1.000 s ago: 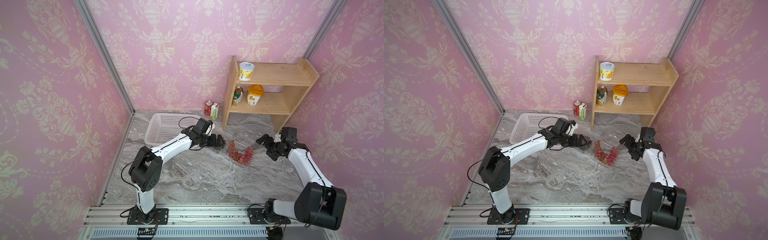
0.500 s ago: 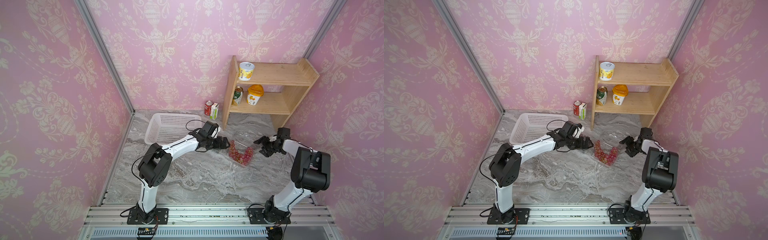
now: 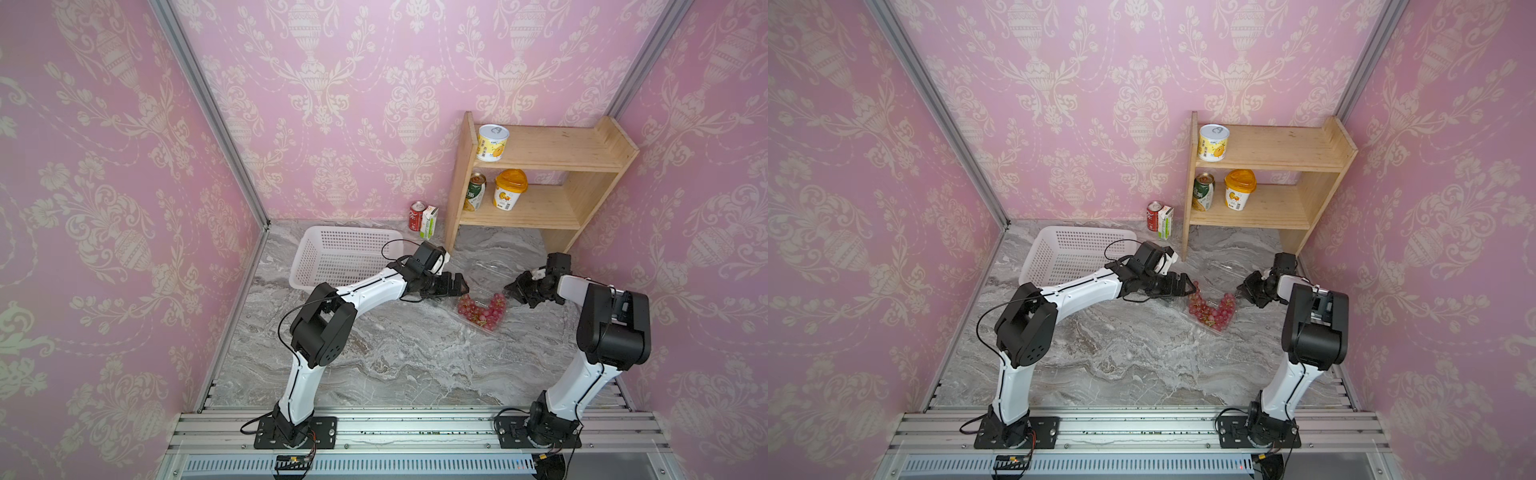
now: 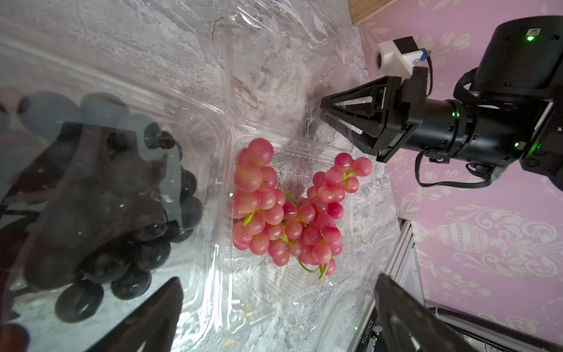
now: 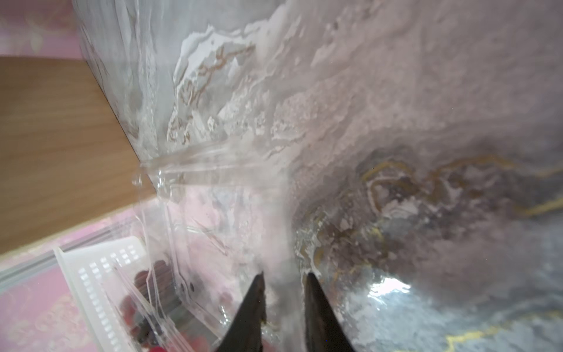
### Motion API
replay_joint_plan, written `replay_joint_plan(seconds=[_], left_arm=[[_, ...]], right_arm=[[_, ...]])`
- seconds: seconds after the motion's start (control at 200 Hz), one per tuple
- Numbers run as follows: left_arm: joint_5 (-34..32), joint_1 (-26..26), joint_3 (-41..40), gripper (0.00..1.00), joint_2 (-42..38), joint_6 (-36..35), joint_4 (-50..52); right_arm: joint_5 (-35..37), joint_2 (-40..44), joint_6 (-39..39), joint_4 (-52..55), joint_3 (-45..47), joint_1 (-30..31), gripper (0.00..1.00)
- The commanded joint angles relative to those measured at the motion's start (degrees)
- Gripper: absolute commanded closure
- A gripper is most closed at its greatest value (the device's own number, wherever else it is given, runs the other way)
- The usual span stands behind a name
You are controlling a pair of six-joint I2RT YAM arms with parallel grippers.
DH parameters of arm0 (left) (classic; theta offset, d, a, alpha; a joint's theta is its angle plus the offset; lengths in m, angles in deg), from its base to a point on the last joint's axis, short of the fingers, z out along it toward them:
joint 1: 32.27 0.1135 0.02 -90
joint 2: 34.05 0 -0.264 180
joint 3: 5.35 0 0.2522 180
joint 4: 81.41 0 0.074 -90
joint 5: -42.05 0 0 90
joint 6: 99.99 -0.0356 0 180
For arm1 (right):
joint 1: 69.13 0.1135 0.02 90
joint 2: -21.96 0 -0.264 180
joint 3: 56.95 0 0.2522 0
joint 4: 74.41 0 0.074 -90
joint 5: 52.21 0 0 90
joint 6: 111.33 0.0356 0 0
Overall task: Pack grapes into containers
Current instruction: Close the packing box at the center of the board.
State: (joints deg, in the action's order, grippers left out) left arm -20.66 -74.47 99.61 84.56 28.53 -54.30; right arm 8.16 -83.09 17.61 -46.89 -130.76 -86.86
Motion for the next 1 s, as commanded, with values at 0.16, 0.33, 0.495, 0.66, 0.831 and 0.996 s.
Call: replay_joint_plan(seconds=[0.16, 0.33, 0.495, 0.66, 0.831, 0.996], left_arm=[[1.2, -0.4, 0.5, 0.01, 2.0, 1.2, 1.1], [1.1, -0.4, 0.5, 0.01, 2.0, 1.0, 1.2], [0.8, 0.1, 0.5, 0.01, 1.5, 0.4, 1.8], [1.1, 1.3, 3.7, 0.01, 2.3, -0.9, 4.3], [0.6, 2.1, 12.0, 0.01, 4.5, -3.9, 10.9], [2.1, 3.7, 19.9, 0.01, 8.4, -3.5, 14.3]], right_arm=[[4.2, 7.9, -3.1, 2.5, 0.8, 2.3, 0.83], [6.2, 13.3, -4.1, 2.8, 3.7, 4.4, 0.85], [10.6, 18.0, -7.2, 5.0, 6.5, 7.1, 0.84], [13.5, 21.5, -8.1, 4.3, 10.3, 8.4, 0.85], [15.2, 25.2, -8.8, 3.0, 12.7, 8.5, 0.84], [15.0, 27.7, -9.6, 1.0, 14.6, 8.8, 0.86]])
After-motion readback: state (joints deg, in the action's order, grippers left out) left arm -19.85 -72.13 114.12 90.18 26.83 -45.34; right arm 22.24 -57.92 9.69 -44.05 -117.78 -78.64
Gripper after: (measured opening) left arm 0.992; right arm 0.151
